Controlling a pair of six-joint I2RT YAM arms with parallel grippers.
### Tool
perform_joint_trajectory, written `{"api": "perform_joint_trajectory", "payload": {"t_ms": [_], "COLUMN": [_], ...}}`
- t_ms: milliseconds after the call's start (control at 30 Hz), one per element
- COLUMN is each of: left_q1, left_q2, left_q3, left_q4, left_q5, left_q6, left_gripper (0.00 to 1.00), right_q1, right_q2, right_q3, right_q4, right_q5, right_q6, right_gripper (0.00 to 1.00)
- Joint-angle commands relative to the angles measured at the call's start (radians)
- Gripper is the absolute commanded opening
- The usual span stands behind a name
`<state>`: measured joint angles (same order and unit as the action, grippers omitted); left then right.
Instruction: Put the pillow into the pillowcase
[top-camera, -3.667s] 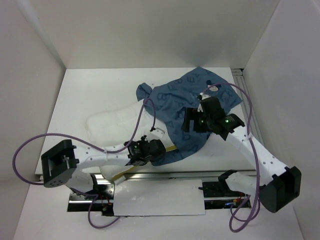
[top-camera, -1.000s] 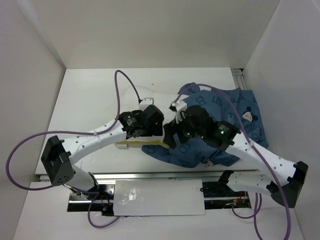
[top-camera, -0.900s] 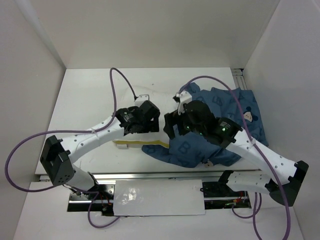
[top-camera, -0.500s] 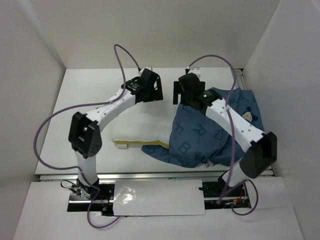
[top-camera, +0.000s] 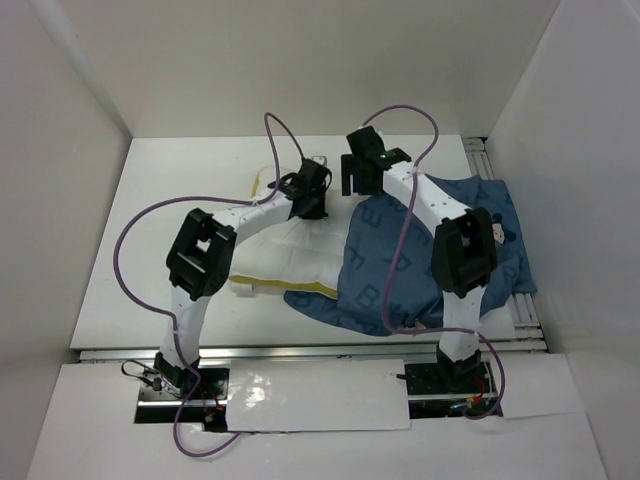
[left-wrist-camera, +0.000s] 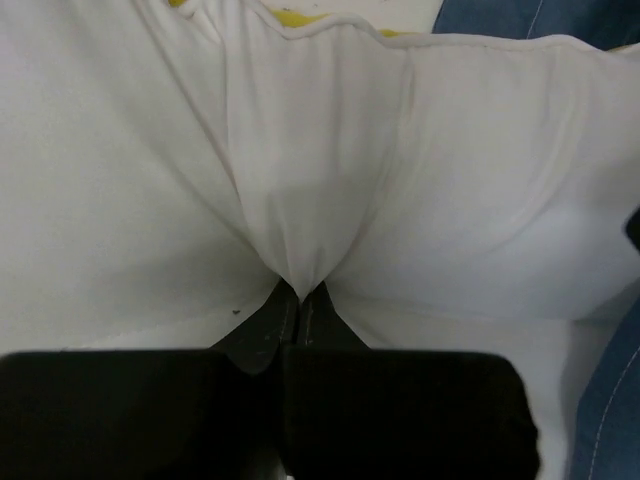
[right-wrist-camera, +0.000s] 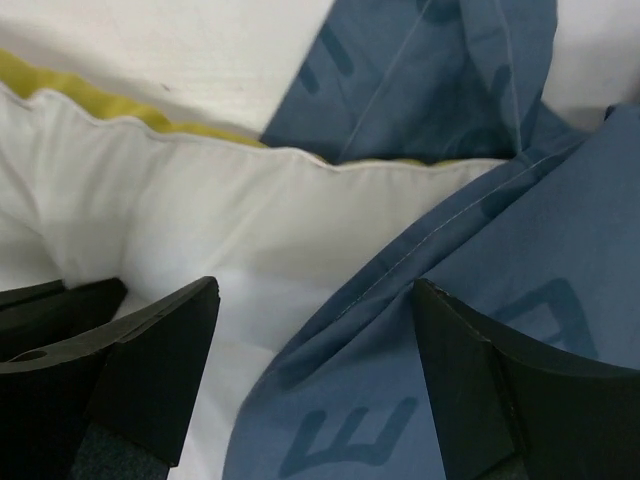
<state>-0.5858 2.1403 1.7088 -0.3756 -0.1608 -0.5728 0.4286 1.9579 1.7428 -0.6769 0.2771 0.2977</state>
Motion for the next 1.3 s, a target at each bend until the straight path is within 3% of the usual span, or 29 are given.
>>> {"api": "perform_joint_trajectory", "payload": {"t_ms": [0, 100, 133, 167, 233, 300, 400, 533, 700, 967, 1100, 1167, 1267], "left_q1": [-0.019, -0.019, -0.019, -0.019, -0.019, -0.019, -0.028, -0.051, -0.11, -0.16, -0.16, -0.16, -0.16], "left_q2": [0.02, -0.022, -0.04, -0.062, -0.152, -0.232, -0.426, -0.657, -0.795, -0.904, -0.935, -0.945, -0.965], "left_q3": [-0.123, -0.161, -0.175, -0.196, -0.294, -0.415, -0.552, -0.829, -0.868, -0.847, -0.836, -0.822, -0.827], "left_q4": [0.059, 0.104, 0.113, 0.156, 0.229, 0.366, 0.513, 0.809, 0.817, 0.813, 0.837, 0.801, 0.776], "left_q5": [0.106, 0.09, 0.08, 0.07, 0.07, 0.112, 0.196, 0.274, 0.224, 0.086, 0.02, -0.019, -0.068], "left_q6": [0.028, 0.037, 0.037, 0.037, 0.037, 0.037, 0.065, 0.094, 0.136, 0.177, 0.186, 0.195, 0.195], "left_gripper": [0.0, 0.0, 0.0, 0.0, 0.0, 0.0, 0.0, 0.0, 0.0, 0.0, 0.0, 0.0, 0.0], "right_q1": [-0.008, -0.019, -0.019, -0.019, -0.019, -0.019, -0.019, -0.007, 0.071, 0.237, 0.278, 0.288, 0.288], "right_q2": [0.01, 0.035, 0.035, 0.044, 0.044, 0.013, -0.022, -0.155, -0.266, -0.248, -0.269, -0.281, -0.307], "right_q3": [-0.003, -0.023, -0.023, -0.023, -0.023, -0.023, -0.023, -0.092, -0.152, -0.077, -0.077, -0.077, -0.063], "right_q4": [-0.067, -0.081, -0.081, -0.081, -0.081, -0.07, -0.03, 0.087, 0.162, 0.143, 0.224, 0.224, 0.15], "right_q5": [0.027, 0.004, 0.004, 0.004, 0.004, 0.033, 0.002, -0.188, -0.47, -0.725, -0.909, -0.87, -0.681], "right_q6": [-0.006, -0.006, -0.006, -0.006, -0.006, -0.006, -0.026, -0.062, -0.104, -0.114, -0.086, -0.086, -0.086], "right_gripper": [0.84, 0.78, 0.71, 0.48, 0.17, 0.0, 0.0, 0.0, 0.0, 0.0, 0.0, 0.0, 0.0]}}
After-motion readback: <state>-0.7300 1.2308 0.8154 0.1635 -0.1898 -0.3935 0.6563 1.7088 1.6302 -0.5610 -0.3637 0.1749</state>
